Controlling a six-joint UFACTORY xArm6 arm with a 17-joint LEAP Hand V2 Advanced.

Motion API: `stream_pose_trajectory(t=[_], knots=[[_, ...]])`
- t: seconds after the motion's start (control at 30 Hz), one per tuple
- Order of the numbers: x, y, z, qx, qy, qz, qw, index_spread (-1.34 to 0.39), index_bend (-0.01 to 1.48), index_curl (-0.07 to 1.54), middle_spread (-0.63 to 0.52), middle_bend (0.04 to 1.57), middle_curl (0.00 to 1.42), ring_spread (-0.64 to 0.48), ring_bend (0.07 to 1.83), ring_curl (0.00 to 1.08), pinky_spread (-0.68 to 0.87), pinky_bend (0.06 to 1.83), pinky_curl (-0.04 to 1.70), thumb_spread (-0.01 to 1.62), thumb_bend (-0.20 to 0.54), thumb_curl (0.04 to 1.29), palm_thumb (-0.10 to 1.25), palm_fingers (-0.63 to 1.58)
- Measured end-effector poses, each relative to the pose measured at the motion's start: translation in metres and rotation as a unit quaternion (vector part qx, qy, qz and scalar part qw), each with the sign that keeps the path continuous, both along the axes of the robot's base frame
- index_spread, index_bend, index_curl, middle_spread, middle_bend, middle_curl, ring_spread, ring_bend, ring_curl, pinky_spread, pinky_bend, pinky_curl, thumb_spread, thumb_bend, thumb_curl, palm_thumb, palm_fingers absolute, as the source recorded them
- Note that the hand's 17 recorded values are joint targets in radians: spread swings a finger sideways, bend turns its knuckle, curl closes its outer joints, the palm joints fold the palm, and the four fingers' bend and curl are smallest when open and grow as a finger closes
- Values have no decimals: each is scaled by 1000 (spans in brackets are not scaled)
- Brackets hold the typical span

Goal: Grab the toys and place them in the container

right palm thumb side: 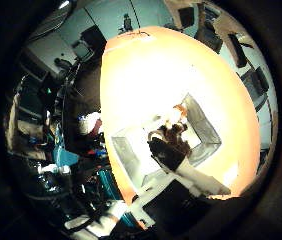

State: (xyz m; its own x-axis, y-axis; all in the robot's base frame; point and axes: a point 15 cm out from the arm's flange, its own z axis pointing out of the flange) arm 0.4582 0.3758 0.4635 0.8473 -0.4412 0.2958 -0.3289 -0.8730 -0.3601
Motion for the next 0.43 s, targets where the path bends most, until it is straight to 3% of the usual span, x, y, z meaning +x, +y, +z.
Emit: stream_pose_trajectory(t=[0.17, 0.43], knots=[[0, -1, 2, 0, -2, 2, 1000, -445, 172, 424, -176, 396, 563, -211, 684, 499, 113, 629, 537, 990, -27, 280, 548, 151], [16, -32, 18, 5, -12, -22, 1000, -433, 174, 349, -170, 394, 491, -200, 620, 442, 168, 559, 439, 995, -24, 282, 539, 223]])
